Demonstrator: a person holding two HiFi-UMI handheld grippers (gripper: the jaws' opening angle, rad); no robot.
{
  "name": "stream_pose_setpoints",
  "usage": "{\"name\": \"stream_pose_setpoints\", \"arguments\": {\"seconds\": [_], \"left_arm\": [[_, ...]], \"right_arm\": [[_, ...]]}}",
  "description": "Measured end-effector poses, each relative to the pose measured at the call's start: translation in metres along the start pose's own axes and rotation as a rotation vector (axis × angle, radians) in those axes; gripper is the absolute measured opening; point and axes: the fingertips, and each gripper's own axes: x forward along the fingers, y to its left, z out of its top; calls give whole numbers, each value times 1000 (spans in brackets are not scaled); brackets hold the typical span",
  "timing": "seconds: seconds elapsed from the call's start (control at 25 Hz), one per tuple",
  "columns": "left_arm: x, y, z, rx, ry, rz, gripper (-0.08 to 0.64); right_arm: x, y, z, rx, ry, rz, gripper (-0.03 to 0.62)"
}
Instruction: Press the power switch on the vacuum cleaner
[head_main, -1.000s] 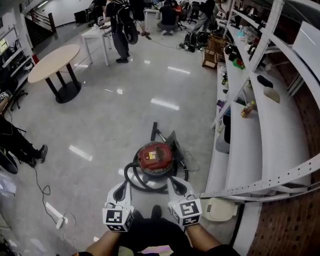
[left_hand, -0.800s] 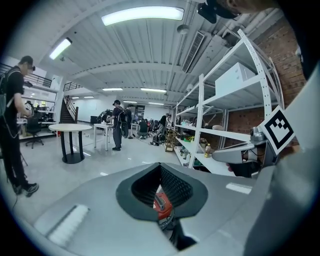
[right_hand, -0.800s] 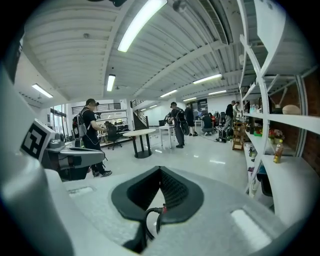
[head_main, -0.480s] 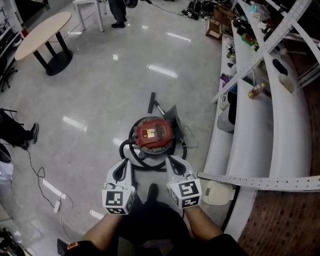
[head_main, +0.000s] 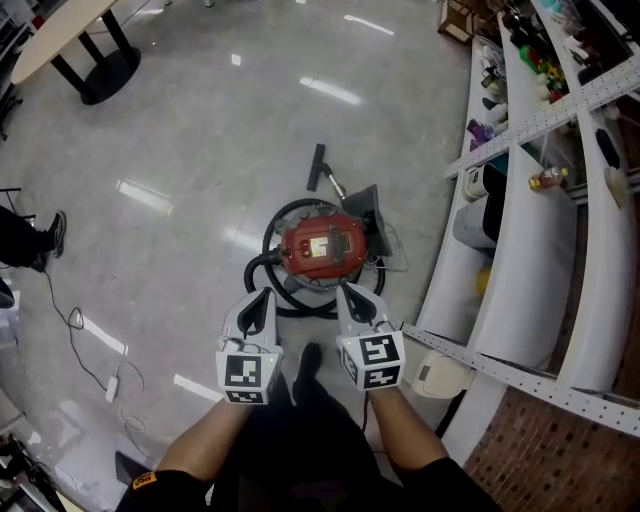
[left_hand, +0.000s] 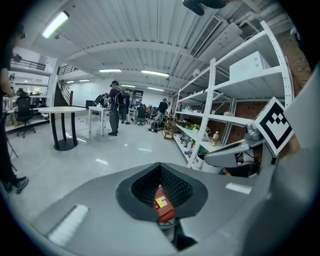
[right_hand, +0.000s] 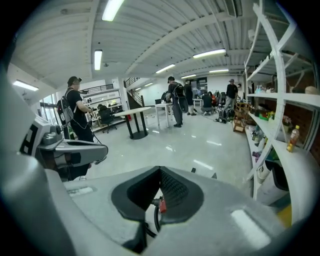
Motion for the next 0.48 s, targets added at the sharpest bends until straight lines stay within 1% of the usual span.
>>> {"name": "stream_pose_setpoints", "arguments": {"seconds": [0.28, 0.48], "left_arm": [[57, 29, -27, 6, 60, -15, 15], [92, 48, -64, 3, 122, -25, 14]], "right_arm": [[69, -10, -28, 25, 112, -9, -8], [119, -17, -65, 57, 207, -12, -8]]}}
